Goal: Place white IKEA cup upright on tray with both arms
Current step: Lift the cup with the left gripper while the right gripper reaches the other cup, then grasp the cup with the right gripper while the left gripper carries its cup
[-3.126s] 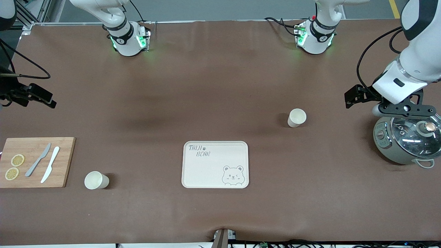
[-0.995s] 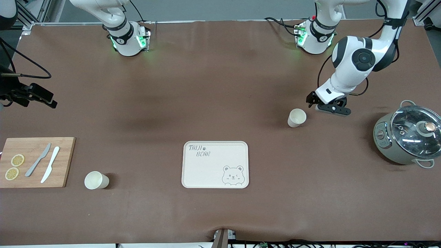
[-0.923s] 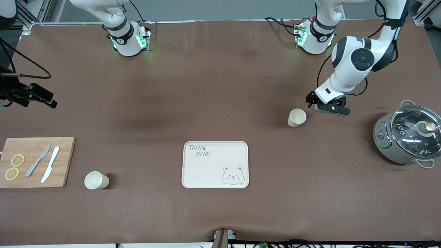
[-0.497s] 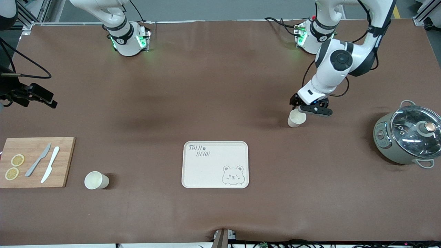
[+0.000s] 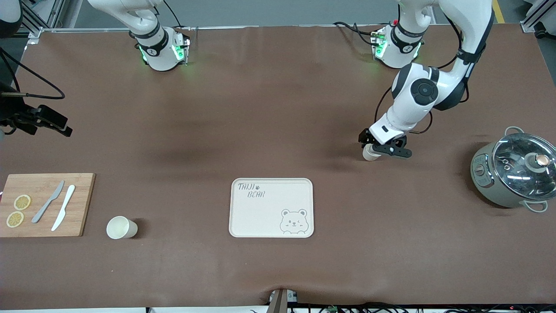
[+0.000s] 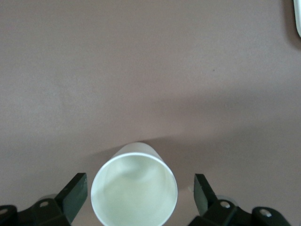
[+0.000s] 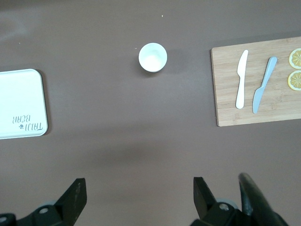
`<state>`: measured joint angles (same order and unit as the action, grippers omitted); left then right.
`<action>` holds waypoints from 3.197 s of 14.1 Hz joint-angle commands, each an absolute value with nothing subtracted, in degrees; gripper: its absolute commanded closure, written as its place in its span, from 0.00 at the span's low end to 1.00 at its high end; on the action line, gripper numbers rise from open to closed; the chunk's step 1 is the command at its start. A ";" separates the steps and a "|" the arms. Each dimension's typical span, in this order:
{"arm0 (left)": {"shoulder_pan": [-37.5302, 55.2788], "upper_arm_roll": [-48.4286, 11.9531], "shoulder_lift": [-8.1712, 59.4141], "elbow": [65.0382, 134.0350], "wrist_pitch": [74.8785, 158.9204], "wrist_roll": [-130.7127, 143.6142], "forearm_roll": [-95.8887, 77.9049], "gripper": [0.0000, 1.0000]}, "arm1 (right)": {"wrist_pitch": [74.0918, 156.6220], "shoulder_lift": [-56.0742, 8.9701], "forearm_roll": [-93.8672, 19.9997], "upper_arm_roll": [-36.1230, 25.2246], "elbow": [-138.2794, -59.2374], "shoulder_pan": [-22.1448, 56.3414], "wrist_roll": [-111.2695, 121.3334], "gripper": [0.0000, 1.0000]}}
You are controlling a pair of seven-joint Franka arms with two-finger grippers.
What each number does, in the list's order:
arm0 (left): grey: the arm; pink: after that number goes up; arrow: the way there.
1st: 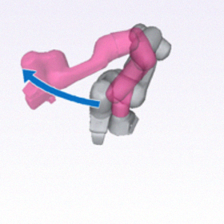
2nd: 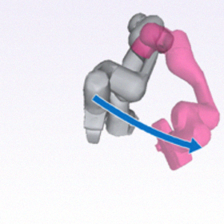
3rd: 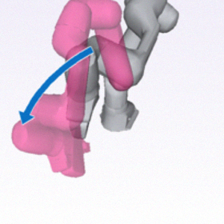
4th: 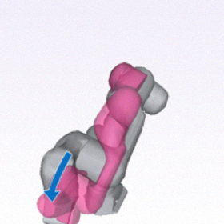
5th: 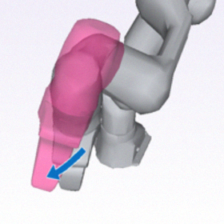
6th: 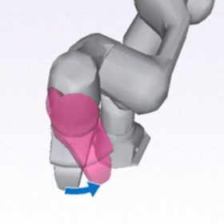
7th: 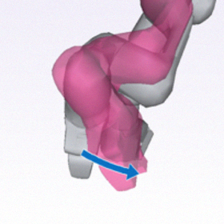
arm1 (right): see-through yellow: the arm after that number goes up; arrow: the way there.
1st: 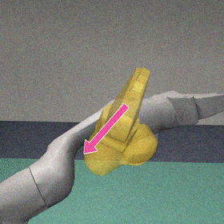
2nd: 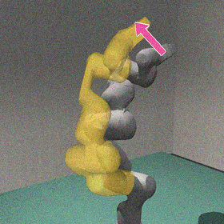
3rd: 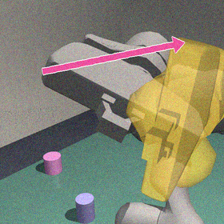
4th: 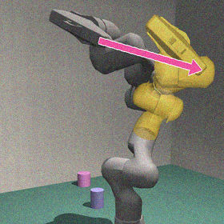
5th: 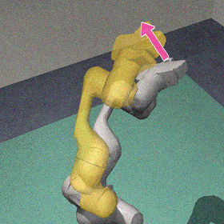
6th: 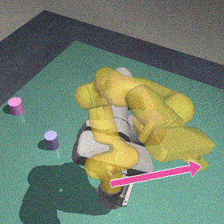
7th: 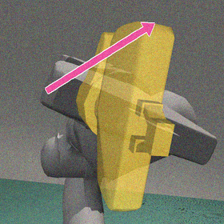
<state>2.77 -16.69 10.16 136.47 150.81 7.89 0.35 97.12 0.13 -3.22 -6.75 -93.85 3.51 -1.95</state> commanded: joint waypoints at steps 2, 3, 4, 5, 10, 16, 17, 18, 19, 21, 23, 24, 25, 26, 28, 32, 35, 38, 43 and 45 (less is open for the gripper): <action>2.02 -16.79 10.73 136.05 151.87 7.65 0.00 0.00 | 96.77 0.53 -2.29 -7.12 -93.78 4.48 -3.08 0.00; 2.02 -16.79 10.46 136.23 151.79 7.56 0.00 0.00 | 96.51 0.53 -2.29 -7.12 -93.87 4.48 -3.16 0.00; 2.02 -16.79 10.28 136.40 151.79 7.56 0.09 0.00 | 96.33 0.53 -2.29 -7.12 -93.87 4.48 -3.16 0.00; 1.93 -16.79 10.28 136.49 151.79 7.56 0.09 0.00 | 96.50 0.53 -2.20 -7.12 -93.87 4.48 -3.16 0.00; 1.85 -16.61 9.84 137.81 151.87 6.86 0.44 0.00 | 96.50 0.44 -2.02 -7.21 -94.04 4.39 -3.16 0.00; -0.96 -16.96 8.53 139.13 152.23 6.50 3.60 0.00 | 96.33 0.44 -2.28 -7.21 -94.22 3.78 -2.99 0.00; -1.05 -16.96 8.61 139.13 152.31 6.50 4.04 0.00 | 96.15 0.44 -2.29 -7.21 -94.13 4.04 -3.08 0.00; -1.05 -16.96 8.70 139.22 152.66 6.50 4.04 0.00 | 96.24 0.27 -2.55 -7.21 -94.22 4.13 -2.82 0.00; -1.05 -16.96 8.79 139.57 153.19 6.50 4.04 0.00 | 96.76 -0.35 -2.90 -7.12 -94.22 4.30 -2.73 0.00; -1.05 -16.96 9.23 139.66 154.15 6.50 4.04 0.00 | 98.86 -2.28 -3.16 -6.16 -94.13 5.27 -2.90 0.00; -1.05 -16.88 10.19 140.62 157.04 6.50 4.04 0.00 | 100.89 -5.17 -3.16 -5.10 -94.04 5.71 -3.16 0.00; -1.14 -16.88 10.72 141.23 158.80 6.50 4.04 0.00 | 101.16 -7.01 -3.25 -4.49 -93.87 5.97 -3.25 0.00; -1.14 -16.88 11.07 141.50 159.69 6.42 4.04 0.00 | 102.03 -8.77 -3.25 -3.87 -93.78 5.98 -3.34 0.00; -1.14 -16.88 11.42 141.59 159.87 6.42 4.13 0.00 | 104.30 -10.27 -3.25 -3.26 -93.78 5.98 -3.34 0.00; -1.49 -16.70 12.04 141.33 159.87 3.98 4.39 0.00 | 108.26 -14.04 -3.25 -3.08 -93.78 6.06 -3.34 0.00; -2.90 -16.79 12.65 141.42 160.40 5.36 4.57 1.00 | 116.70 -20.81 -3.25 -2.99 -93.78 6.86 -3.16 0.00; -2.99 -16.79 12.66 141.42 160.40 5.36 4.57 1.00 | 123.55 -27.05 -2.73 -3.08 -92.03 6.86 -2.20 0.00; -2.64 -16.79 13.36 140.10 160.31 5.62 4.57 1.00 | 125.33 -33.20 -2.20 -3.16 -87.12 6.33 1.92 0.00; 2.26 -16.96 19.48 120.39 140.43 12.71 4.40 1.00 | 130.58 -40.15 -1.93 -3.43 -82.71 5.89 5.79 0.00; 7.79 -16.70 28.26 104.58 128.81 21.66 4.74 1.00 | 132.36 -41.74 -1.93 -3.52 -82.71 5.54 7.29 0.00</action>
<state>2.56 -16.87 17.72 121.50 138.78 13.69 3.14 131.43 -39.26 -3.05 -3.77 -84.86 6.28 5.69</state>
